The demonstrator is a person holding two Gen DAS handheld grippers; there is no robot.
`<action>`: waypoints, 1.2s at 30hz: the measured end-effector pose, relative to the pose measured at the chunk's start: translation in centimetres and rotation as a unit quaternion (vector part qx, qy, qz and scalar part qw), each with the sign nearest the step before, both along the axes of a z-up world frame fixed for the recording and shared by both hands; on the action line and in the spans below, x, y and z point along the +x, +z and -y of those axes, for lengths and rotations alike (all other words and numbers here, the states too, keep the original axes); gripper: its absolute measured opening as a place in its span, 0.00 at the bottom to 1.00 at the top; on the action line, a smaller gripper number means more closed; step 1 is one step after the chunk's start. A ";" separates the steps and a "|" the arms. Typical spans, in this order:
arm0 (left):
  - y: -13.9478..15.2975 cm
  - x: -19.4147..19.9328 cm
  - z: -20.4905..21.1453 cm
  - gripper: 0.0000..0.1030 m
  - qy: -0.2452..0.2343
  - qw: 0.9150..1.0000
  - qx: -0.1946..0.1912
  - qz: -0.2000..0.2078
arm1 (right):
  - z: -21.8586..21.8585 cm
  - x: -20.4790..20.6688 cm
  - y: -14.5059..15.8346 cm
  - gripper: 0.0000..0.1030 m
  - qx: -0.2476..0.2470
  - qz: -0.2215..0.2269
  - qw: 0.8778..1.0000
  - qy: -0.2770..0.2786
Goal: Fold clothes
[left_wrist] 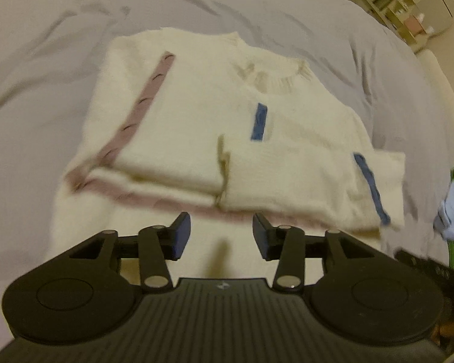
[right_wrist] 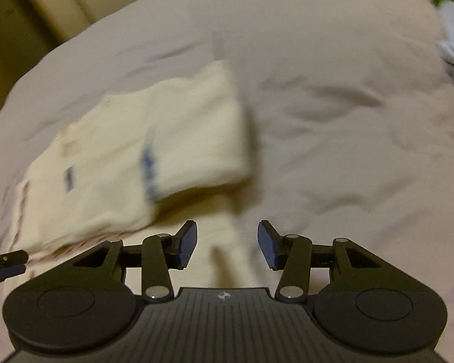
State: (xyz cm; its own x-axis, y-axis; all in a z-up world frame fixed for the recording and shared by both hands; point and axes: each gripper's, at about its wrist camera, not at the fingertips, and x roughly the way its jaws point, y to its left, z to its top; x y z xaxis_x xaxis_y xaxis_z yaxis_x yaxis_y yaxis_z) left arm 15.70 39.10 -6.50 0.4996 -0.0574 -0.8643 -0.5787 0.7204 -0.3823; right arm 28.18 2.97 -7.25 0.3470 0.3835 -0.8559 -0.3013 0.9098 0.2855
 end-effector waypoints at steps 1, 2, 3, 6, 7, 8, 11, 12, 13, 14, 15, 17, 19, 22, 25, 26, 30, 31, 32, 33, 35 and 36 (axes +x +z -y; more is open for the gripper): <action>-0.4 0.8 -0.2 0.41 0.004 1.000 -0.001 0.004 | 0.9 0.5 -0.2 0.47 -0.009 -0.001 1.000 -0.016; -0.8 1.5 -0.4 0.42 0.006 1.000 -0.002 0.006 | 1.8 1.0 -0.4 0.47 -0.017 -0.003 0.999 -0.032; -1.3 2.4 -0.6 0.43 0.005 1.000 -0.002 0.005 | 2.5 1.4 -0.6 0.47 -0.024 -0.004 0.999 -0.044; -2.9 4.6 -0.6 0.44 -0.009 1.000 0.001 -0.005 | 3.0 1.9 -0.9 0.49 -0.030 -0.003 0.998 -0.052; -3.3 5.2 -0.5 0.37 -0.016 1.000 -0.002 -0.008 | 3.0 2.2 -1.0 0.49 -0.031 -0.004 0.998 -0.054; -3.8 5.8 -0.3 0.22 -0.023 1.000 -0.004 -0.011 | 3.0 2.6 -1.3 0.49 -0.030 -0.006 0.998 -0.058; -1.3 6.0 0.2 0.02 -0.045 0.999 0.013 0.025 | 2.8 3.5 -1.8 0.49 -0.027 -0.005 0.998 -0.063; 0.6 5.4 0.2 0.02 -0.050 0.997 0.038 0.052 | 2.7 3.5 -1.5 0.49 -0.025 -0.001 0.998 -0.062; 2.6 4.5 -0.1 0.02 -0.050 0.993 0.068 0.077 | 2.5 3.6 -1.2 0.49 -0.023 0.004 0.998 -0.060; 4.3 3.4 -0.7 0.02 -0.042 0.990 0.102 0.093 | 2.2 3.7 -1.1 0.49 -0.022 0.008 0.998 -0.056; 6.0 2.2 -1.4 0.02 -0.031 0.984 0.138 0.105 | 1.8 3.8 -1.1 0.49 -0.020 0.011 0.999 -0.048; 7.0 0.5 -3.8 0.03 -0.004 0.980 0.179 0.087 | 1.0 4.0 -1.1 0.49 -0.016 0.016 0.999 -0.033; 5.3 -0.1 -6.0 0.02 0.009 0.985 0.167 0.043 | -0.1 4.1 -1.3 0.49 -0.017 0.021 0.999 -0.017; 2.7 0.0 -6.3 0.02 -0.010 0.988 0.156 0.004 | -2.0 4.2 -1.8 0.49 -0.028 0.034 0.999 0.005; 2.3 -0.7 -5.4 0.03 -0.018 0.986 0.168 0.005 | -3.4 4.5 -1.5 0.49 -0.024 0.054 0.998 0.011; 2.4 -1.1 -5.5 0.03 -0.013 0.986 0.167 0.010 | -3.8 4.7 -1.4 0.48 -0.021 0.059 0.998 0.015; 2.9 -1.9 -5.4 0.03 -0.004 0.986 0.162 0.025 | -5.5 5.1 -2.1 0.44 -0.043 0.077 0.995 0.053; 2.2 -1.6 -5.4 0.03 -0.015 0.987 0.159 0.011 | -5.9 5.3 -3.0 0.37 -0.063 0.072 0.993 0.063; 1.3 -1.3 -5.4 0.03 -0.028 0.987 0.155 -0.004 | -6.4 5.6 -4.0 0.34 -0.088 0.065 0.992 0.069; 0.3 -0.9 -5.3 0.04 -0.039 0.987 0.155 -0.021 | -6.5 6.0 -4.9 0.35 -0.110 0.053 0.990 0.066; -0.2 -1.0 -5.1 0.05 -0.048 0.985 0.162 -0.022 | -6.2 6.8 -5.4 0.35 -0.105 0.035 0.993 0.049; 0.0 -1.2 -5.2 0.07 -0.046 0.985 0.163 -0.019 | -6.0 6.9 -5.0 0.35 -0.096 0.034 0.994 0.041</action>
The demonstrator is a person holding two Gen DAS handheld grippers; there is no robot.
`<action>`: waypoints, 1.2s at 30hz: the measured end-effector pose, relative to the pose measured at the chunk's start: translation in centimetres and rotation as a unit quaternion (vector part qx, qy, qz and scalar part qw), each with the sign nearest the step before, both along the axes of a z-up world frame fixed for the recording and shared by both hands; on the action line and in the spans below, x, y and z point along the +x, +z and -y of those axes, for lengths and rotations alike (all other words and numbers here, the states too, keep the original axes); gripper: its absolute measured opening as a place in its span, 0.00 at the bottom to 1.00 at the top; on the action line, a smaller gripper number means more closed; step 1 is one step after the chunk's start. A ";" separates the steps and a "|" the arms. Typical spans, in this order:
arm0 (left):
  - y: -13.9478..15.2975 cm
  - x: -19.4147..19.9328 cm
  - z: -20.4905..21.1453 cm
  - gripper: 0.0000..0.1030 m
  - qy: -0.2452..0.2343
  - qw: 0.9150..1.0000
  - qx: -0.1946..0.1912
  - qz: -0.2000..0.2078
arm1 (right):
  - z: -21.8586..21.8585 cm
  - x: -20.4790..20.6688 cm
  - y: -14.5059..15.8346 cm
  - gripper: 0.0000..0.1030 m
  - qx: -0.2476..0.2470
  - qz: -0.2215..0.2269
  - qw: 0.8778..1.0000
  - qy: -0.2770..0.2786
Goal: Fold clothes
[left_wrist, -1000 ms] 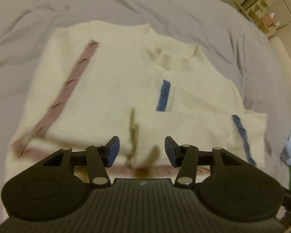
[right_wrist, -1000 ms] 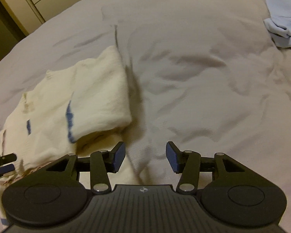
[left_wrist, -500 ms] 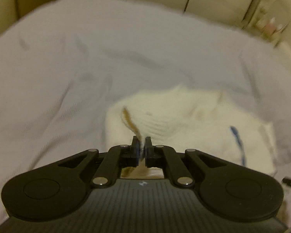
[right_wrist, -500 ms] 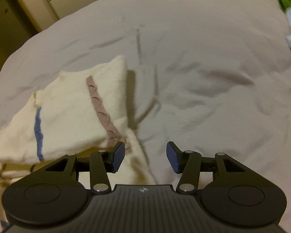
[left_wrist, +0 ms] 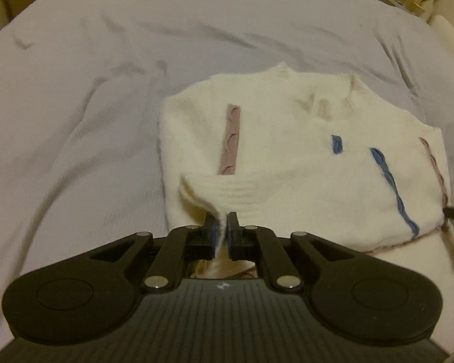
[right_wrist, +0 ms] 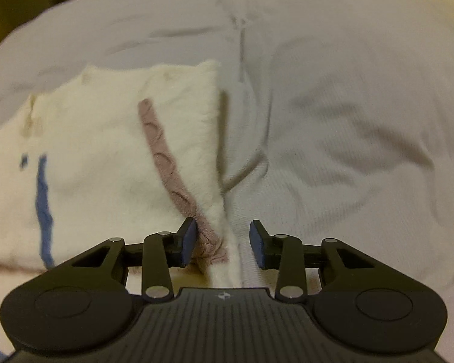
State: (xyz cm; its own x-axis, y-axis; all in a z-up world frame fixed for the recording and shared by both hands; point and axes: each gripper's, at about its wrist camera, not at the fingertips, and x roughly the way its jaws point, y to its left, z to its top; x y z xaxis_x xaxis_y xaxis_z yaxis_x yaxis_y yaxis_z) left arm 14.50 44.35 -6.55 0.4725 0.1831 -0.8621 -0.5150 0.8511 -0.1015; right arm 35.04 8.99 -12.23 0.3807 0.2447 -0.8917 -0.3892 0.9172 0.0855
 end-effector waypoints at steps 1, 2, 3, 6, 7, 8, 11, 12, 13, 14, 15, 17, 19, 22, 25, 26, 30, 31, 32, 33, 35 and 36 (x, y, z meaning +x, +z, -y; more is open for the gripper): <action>0.3 -0.3 -0.3 0.09 0.004 1.000 -0.001 0.005 | 0.0 -0.1 0.5 0.35 0.005 0.006 1.000 0.000; 0.5 -0.6 -0.5 0.09 0.009 1.000 -0.002 0.010 | -0.1 -0.4 1.0 0.35 0.007 0.015 1.000 0.004; 0.8 -0.8 -0.8 0.10 0.013 1.000 0.002 0.012 | -0.2 -0.7 1.4 0.35 0.011 0.023 1.000 0.008; 2.3 -1.4 -0.9 0.10 0.025 0.999 0.025 0.033 | -0.7 -1.3 1.4 0.40 0.008 0.024 0.999 0.023; 3.0 -1.5 -0.7 0.10 0.022 0.998 0.033 0.042 | -0.9 -1.3 1.1 0.40 -0.006 0.021 0.999 0.023; 3.4 -1.4 -0.3 0.09 0.011 0.998 0.040 0.049 | -1.0 -1.4 0.8 0.40 -0.024 0.019 0.999 0.015; 3.3 -0.6 1.1 0.10 -0.037 0.996 0.051 0.057 | -0.8 -1.9 1.6 0.40 -0.005 0.030 1.000 -0.007; 2.7 -0.3 1.5 0.13 -0.055 0.996 0.052 0.047 | -0.8 -2.3 2.0 0.40 0.010 0.036 0.999 -0.006; 1.7 0.0 1.8 0.14 -0.068 0.996 0.053 0.032 | -0.9 -2.6 2.4 0.40 0.023 0.039 0.999 -0.001; 1.4 0.0 1.8 0.14 -0.071 0.996 0.052 0.025 | -1.1 -2.7 2.2 0.40 0.028 0.035 0.999 0.011; 1.4 -0.3 1.7 0.14 -0.070 0.996 0.052 0.022 | -1.4 -2.8 1.7 0.40 0.017 0.024 0.999 0.021; 1.4 -0.8 1.5 0.14 -0.068 0.996 0.051 0.017 | -1.5 -2.9 0.2 0.39 -0.040 -0.002 0.999 0.016; 1.4 -1.4 1.3 0.14 -0.066 0.997 0.049 0.012 | -0.3 -3.5 0.2 0.39 -0.048 -0.006 0.999 -0.001; 2.5 -3.5 1.0 0.15 -0.065 0.997 0.049 0.010 | 3.0 -5.8 1.9 0.39 -0.015 -0.012 0.999 -0.040; 3.5 -7.1 1.2 0.15 -0.050 0.998 0.022 -0.013 | 5.9 -9.0 3.0 0.40 0.006 -0.033 0.998 -0.051; 3.5 -8.4 1.4 0.15 -0.042 0.999 0.003 -0.021 | 6.6 -10.0 3.2 0.43 0.013 -0.044 0.998 -0.050; 3.1 -14.6 3.9 0.25 -0.003 0.996 -0.073 -0.048 | 9.5 -14.2 3.2 0.48 0.031 -0.083 0.995 -0.037; 2.8 -16.0 4.7 0.27 0.003 0.995 -0.088 -0.052 | 10.3 -15.2 3.1 0.49 0.038 -0.091 0.995 -0.033; 2.5 -17.4 5.5 0.27 0.008 0.993 -0.101 -0.054 | 11.1 -16.0 2.9 0.52 0.047 -0.094 0.994 -0.029; 2.0 -18.7 6.4 0.28 0.011 0.992 -0.116 -0.055 | 11.9 -16.6 2.7 0.55 0.057 -0.098 0.993 -0.024; 1.0 -20.5 8.2 0.34 0.009 0.991 -0.119 -0.055 | 13.6 -18.0 2.4 0.62 0.082 -0.100 0.991 -0.014; 0.5 -21.3 9.0 0.38 0.008 0.991 -0.118 -0.055 | 14.5 -18.6 2.1 0.63 0.096 -0.101 0.990 -0.008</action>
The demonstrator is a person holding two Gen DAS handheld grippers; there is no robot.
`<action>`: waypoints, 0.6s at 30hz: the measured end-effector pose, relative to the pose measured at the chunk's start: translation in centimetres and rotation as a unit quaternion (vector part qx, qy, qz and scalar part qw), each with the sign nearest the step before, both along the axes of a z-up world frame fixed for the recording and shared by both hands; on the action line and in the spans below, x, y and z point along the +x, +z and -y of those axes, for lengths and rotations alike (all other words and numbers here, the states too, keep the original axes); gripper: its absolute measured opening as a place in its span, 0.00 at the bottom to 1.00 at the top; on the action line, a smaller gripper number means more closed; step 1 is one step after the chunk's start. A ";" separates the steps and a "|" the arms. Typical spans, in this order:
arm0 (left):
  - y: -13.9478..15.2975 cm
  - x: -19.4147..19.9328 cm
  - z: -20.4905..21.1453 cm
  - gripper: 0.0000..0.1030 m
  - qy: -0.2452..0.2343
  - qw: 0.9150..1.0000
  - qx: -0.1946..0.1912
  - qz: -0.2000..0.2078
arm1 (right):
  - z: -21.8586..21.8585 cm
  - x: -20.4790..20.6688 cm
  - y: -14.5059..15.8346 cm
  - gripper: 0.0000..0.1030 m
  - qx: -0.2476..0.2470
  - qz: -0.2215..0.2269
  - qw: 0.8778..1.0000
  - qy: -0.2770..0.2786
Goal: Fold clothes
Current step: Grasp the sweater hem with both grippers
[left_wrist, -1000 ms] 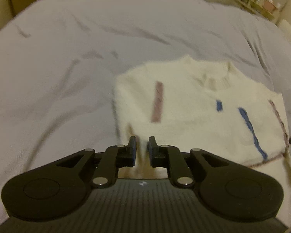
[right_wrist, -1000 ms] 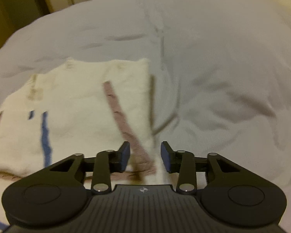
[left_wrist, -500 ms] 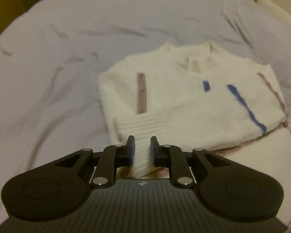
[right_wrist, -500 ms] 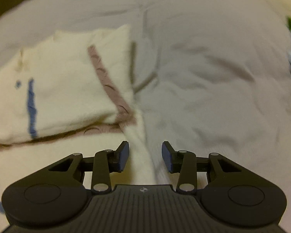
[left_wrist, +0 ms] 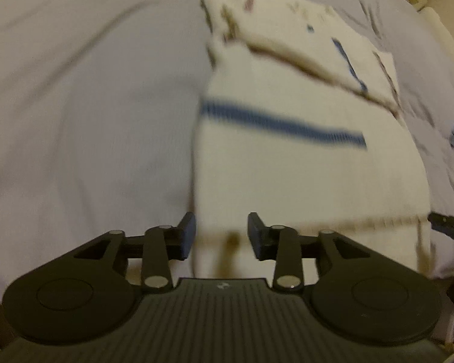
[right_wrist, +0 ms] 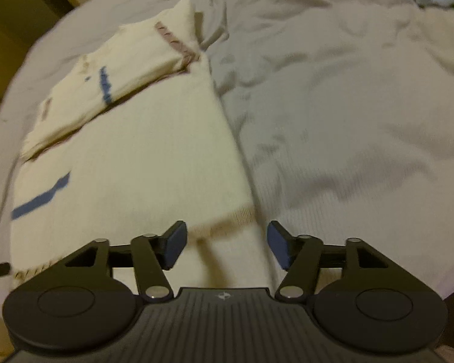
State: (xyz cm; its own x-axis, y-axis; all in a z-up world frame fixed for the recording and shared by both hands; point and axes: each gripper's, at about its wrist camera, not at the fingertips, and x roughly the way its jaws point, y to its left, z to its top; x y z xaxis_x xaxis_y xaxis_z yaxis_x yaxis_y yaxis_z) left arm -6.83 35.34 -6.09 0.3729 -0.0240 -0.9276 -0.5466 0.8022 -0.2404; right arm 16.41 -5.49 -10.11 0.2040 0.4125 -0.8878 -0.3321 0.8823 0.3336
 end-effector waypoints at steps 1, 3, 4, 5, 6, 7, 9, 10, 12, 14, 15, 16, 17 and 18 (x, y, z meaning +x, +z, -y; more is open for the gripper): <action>-0.4 -0.8 0.6 0.39 0.000 1.000 0.010 0.001 | 0.8 -0.4 -0.5 0.63 0.013 -0.002 1.000 0.004; -1.0 -2.2 1.5 0.40 0.007 0.999 0.035 0.007 | 2.2 -1.1 -2.0 0.64 0.041 -0.008 0.999 0.004; -1.4 -3.1 1.7 0.40 0.015 0.999 0.041 0.016 | 2.8 -1.3 -2.6 0.64 0.058 -0.009 0.998 0.003; -1.7 -3.8 1.8 0.40 0.019 0.999 0.041 0.028 | 3.4 -1.7 -3.1 0.65 0.081 -0.004 0.997 0.002; -1.9 -4.5 1.9 0.42 0.020 0.998 0.037 0.041 | 3.9 -2.0 -3.5 0.65 0.103 0.001 0.995 0.002; -2.2 -5.3 2.0 0.46 0.022 0.998 0.034 0.054 | 4.3 -2.3 -3.8 0.65 0.124 0.006 0.992 0.008; -2.9 -6.4 2.6 0.49 0.012 0.996 0.032 0.086 | 4.9 -3.0 -4.4 0.63 0.165 0.011 0.986 0.026; -3.3 -6.9 2.9 0.49 0.009 0.994 0.030 0.105 | 5.1 -3.3 -4.6 0.57 0.180 0.015 0.983 0.037; -4.0 -7.9 3.5 0.47 0.005 0.989 0.026 0.146 | 5.7 -4.1 -5.2 0.39 0.193 0.026 0.980 0.044; -4.6 -8.5 3.9 0.45 0.007 0.985 0.022 0.171 | 6.7 -4.8 -5.9 0.14 0.217 0.031 0.975 0.026; -4.8 -8.7 4.0 0.38 0.008 0.983 0.021 0.182 | 7.2 -5.1 -6.2 0.12 0.234 0.031 0.972 0.014; -5.1 -8.9 4.2 0.25 0.010 0.981 0.019 0.193 | 7.6 -5.5 -6.2 0.11 0.246 0.033 0.969 0.002; -5.3 -9.1 4.4 0.17 0.011 0.979 0.017 0.204 | 7.5 -6.0 -5.7 0.10 0.251 0.035 0.967 -0.006; -5.6 -9.3 4.5 0.08 0.013 0.977 0.016 0.214 | 7.4 -6.6 -5.1 0.10 0.256 0.037 0.966 -0.014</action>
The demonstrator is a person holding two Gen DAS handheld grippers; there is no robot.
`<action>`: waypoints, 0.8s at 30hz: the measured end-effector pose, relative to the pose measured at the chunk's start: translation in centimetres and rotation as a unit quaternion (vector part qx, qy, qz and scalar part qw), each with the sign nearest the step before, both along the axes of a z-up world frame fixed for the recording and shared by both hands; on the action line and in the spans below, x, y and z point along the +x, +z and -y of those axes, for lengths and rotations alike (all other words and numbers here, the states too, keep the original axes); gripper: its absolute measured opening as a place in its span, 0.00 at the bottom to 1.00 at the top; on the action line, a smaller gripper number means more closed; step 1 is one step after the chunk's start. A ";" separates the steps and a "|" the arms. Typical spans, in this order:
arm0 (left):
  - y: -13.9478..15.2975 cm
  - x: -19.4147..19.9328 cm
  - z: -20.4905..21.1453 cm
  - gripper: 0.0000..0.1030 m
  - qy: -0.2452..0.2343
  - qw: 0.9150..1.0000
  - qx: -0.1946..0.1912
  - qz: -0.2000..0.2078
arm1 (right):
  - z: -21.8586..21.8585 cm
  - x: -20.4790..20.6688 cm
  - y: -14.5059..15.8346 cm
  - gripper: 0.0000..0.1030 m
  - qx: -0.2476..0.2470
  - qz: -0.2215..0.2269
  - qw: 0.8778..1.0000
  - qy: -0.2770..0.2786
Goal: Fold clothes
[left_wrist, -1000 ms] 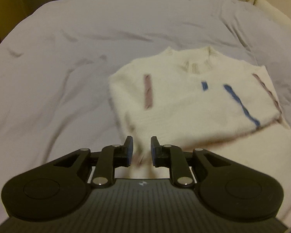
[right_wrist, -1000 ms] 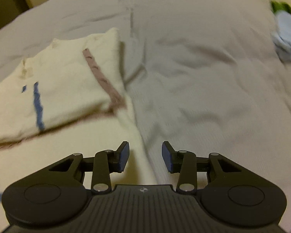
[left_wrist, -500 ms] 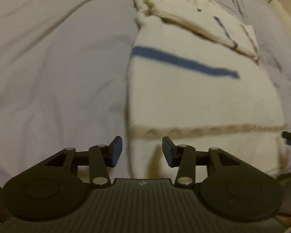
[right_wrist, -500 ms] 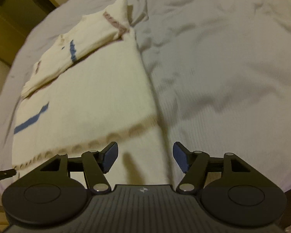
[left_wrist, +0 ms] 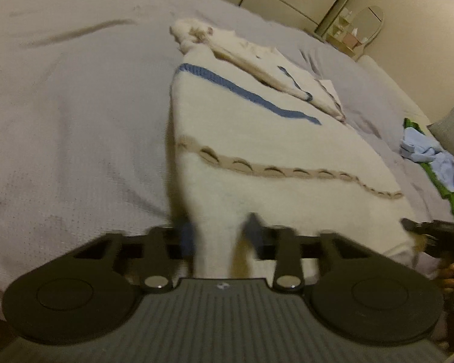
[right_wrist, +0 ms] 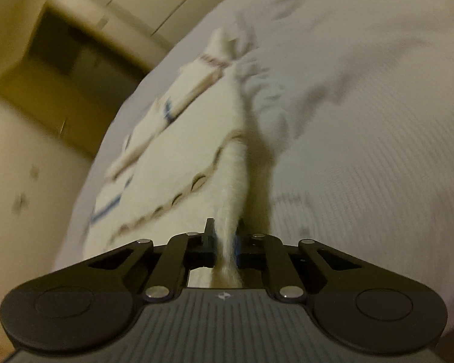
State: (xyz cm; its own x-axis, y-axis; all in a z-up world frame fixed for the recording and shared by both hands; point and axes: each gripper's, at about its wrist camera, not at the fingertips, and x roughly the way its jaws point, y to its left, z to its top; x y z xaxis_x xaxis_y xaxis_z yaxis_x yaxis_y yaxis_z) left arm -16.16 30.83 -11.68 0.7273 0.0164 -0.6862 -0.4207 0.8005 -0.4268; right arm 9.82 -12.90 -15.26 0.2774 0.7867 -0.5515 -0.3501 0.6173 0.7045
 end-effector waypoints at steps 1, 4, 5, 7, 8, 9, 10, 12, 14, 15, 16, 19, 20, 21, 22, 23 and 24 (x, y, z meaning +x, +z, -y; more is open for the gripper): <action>0.4 -0.2 -0.2 0.07 0.002 1.000 -0.005 0.014 | -0.1 -0.5 0.5 0.09 0.005 0.000 1.000 -0.008; 3.9 -1.7 0.0 0.06 0.002 0.996 0.062 0.070 | -0.3 -2.1 2.1 0.08 0.021 0.001 0.999 -0.034; 5.0 -2.3 0.0 0.06 0.003 0.994 0.075 0.083 | -0.3 -2.7 2.7 0.08 0.027 0.001 0.999 -0.041; 7.0 -3.9 -0.3 0.06 0.011 0.991 0.081 0.110 | -0.1 -4.2 3.3 0.08 0.035 -0.001 0.999 -0.037; 7.4 -4.7 -0.4 0.06 0.017 0.990 0.086 0.113 | 0.0 -5.0 3.6 0.08 0.038 -0.002 0.999 -0.033; 7.4 -5.3 -0.5 0.06 0.023 0.990 0.092 0.108 | 0.1 -5.8 3.6 0.08 0.037 -0.002 0.999 -0.029; 6.9 -5.6 -0.6 0.06 0.026 0.990 0.093 0.098 | 0.1 -6.3 3.3 0.08 0.026 -0.004 0.999 -0.027; 4.7 -5.8 -0.7 0.06 0.020 0.995 0.073 0.065 | 0.0 -6.7 1.9 0.09 -0.001 -0.009 1.000 -0.024; 2.6 -5.6 -0.3 0.07 0.010 0.997 0.069 0.023 | 0.2 -6.4 0.5 0.14 -0.029 -0.010 0.999 -0.038; 1.9 -5.8 0.2 0.08 0.008 0.997 0.077 0.006 | 0.6 -6.5 0.5 0.19 -0.034 -0.008 0.998 -0.044; 1.9 -6.3 0.5 0.09 0.003 0.996 0.087 0.000 | 1.0 -6.7 0.5 0.25 -0.039 -0.002 0.998 -0.048; 2.8 -8.0 1.1 0.11 -0.019 0.991 0.133 -0.004 | 2.1 -8.2 2.2 0.32 -0.081 0.071 0.993 -0.045; 3.3 -8.3 1.2 0.11 -0.027 0.987 0.161 -0.007 | 2.2 -8.8 2.7 0.35 -0.107 0.102 0.988 -0.041; 3.7 -8.5 1.5 0.12 -0.041 0.978 0.203 -0.015 | 2.0 -9.5 3.2 0.35 -0.140 0.138 0.980 -0.031; 3.7 -8.5 2.3 0.16 -0.060 0.966 0.248 -0.026 | 1.7 -10.2 3.5 0.36 -0.175 0.177 0.968 -0.018; 3.7 -8.4 3.1 0.19 -0.081 0.952 0.292 -0.038 | 0.9 -10.9 3.6 0.36 -0.216 0.220 0.951 0.002; 3.4 -8.2 4.1 0.23 -0.107 0.932 0.342 -0.051 | 0.1 -11.8 3.5 0.36 -0.255 0.260 0.931 0.023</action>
State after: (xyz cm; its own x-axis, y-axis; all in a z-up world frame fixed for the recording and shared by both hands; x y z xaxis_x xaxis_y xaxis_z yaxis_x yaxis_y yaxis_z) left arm -24.38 26.76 -8.27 0.6953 0.3374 -0.6346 -0.2309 0.9410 0.2473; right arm -1.93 -13.01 -11.78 0.5844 0.4776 -0.6560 -0.5963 0.8011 0.0520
